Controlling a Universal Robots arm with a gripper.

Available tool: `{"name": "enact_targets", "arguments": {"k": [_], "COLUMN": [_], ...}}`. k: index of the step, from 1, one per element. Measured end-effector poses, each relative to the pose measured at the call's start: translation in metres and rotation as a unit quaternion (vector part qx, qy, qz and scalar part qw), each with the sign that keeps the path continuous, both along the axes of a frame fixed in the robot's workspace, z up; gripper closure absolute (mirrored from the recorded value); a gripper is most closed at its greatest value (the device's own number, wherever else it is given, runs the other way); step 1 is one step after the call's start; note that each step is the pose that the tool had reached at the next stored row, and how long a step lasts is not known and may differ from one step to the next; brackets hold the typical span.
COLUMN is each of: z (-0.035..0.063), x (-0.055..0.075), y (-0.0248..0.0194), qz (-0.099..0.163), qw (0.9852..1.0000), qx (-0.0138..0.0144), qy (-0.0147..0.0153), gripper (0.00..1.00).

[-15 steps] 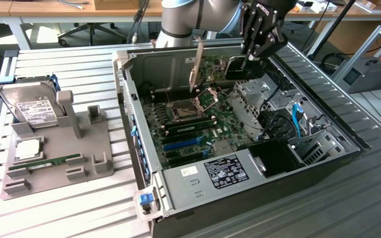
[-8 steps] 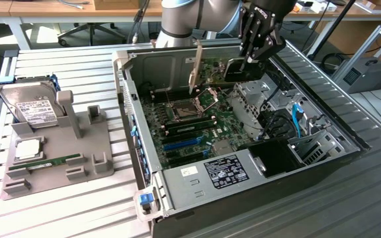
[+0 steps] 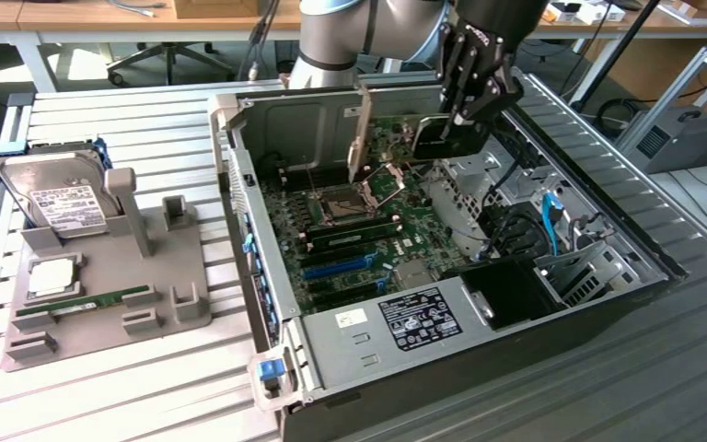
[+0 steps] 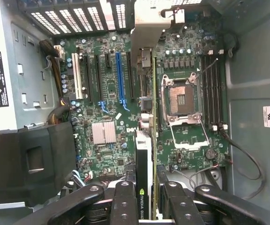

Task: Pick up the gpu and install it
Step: 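Insert the gpu into the slot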

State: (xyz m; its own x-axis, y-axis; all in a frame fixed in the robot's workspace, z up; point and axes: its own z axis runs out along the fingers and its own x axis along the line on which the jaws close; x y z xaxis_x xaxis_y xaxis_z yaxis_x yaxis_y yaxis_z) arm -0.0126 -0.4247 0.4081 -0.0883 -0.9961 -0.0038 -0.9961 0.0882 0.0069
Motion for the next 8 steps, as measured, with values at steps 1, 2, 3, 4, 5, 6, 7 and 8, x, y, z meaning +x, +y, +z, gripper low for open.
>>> {"name": "enact_targets", "arguments": {"k": [1,2,3,4,5,6,7,8], "z": [-0.0009,-0.002,-0.0032,-0.0043,-0.0052,-0.0059,-0.0066,-0.0072], "x": [-0.0004,-0.001,-0.0017,-0.0025,-0.0033,-0.0041,-0.0051,-0.0064], "y": [0.0,0.0,0.0,0.0,0.0,0.0,0.0,0.0], "qz": [0.001,0.001,0.002,0.002,0.003,0.003,0.003,0.003], "qw": [1.0,1.0,1.0,1.0,1.0,1.0,1.0,1.0], "qx": [0.0,0.0,0.0,0.0,0.0,0.0,0.0,0.0], "qy": [-0.0003,-0.0006,-0.001,-0.0013,-0.0016,-0.0017,-0.0019,-0.002], "gripper": [0.73,0.73,0.73,0.73,0.73,0.73,0.73,0.73]}}
